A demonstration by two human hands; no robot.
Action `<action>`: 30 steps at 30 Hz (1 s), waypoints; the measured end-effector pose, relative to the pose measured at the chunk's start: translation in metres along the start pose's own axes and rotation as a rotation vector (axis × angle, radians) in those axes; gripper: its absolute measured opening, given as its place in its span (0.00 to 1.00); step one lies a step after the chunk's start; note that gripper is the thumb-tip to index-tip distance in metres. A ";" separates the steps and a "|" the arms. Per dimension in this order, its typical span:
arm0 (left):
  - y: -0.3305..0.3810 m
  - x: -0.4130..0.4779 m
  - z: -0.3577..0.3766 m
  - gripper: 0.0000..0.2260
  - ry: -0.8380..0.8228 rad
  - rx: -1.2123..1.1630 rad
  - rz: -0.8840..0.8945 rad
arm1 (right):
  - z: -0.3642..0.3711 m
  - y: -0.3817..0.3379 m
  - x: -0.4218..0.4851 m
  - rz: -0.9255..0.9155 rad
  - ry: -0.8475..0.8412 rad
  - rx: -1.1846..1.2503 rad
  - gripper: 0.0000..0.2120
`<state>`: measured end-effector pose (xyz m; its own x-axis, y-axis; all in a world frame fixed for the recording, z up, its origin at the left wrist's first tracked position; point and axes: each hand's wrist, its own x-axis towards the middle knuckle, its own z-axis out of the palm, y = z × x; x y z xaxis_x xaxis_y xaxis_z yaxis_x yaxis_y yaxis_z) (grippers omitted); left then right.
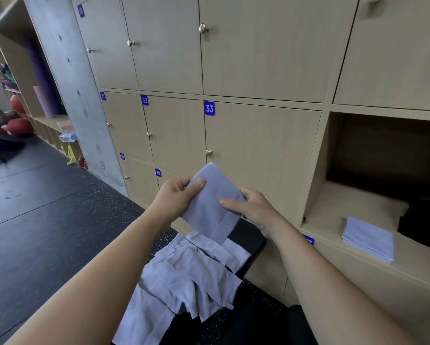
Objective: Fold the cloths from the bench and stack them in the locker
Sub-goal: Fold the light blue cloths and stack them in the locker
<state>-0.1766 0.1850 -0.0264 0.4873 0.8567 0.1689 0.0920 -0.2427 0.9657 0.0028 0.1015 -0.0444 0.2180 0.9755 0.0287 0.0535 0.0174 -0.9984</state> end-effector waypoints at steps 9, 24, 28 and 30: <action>-0.020 -0.005 0.019 0.28 0.212 -0.075 0.000 | -0.010 0.006 -0.001 -0.022 0.085 0.294 0.12; -0.030 0.003 0.117 0.23 0.139 0.152 -0.157 | -0.056 0.027 -0.033 -0.009 0.275 -0.037 0.10; -0.023 0.002 0.143 0.20 0.209 0.245 -0.090 | -0.074 0.035 -0.048 0.011 0.292 -0.075 0.06; -0.022 0.002 0.154 0.20 0.213 0.274 -0.073 | -0.084 0.039 -0.056 0.026 0.326 -0.031 0.06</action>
<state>-0.0441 0.1224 -0.0776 0.2812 0.9450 0.1668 0.3632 -0.2657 0.8930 0.0748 0.0296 -0.0805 0.5197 0.8540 0.0220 0.0725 -0.0185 -0.9972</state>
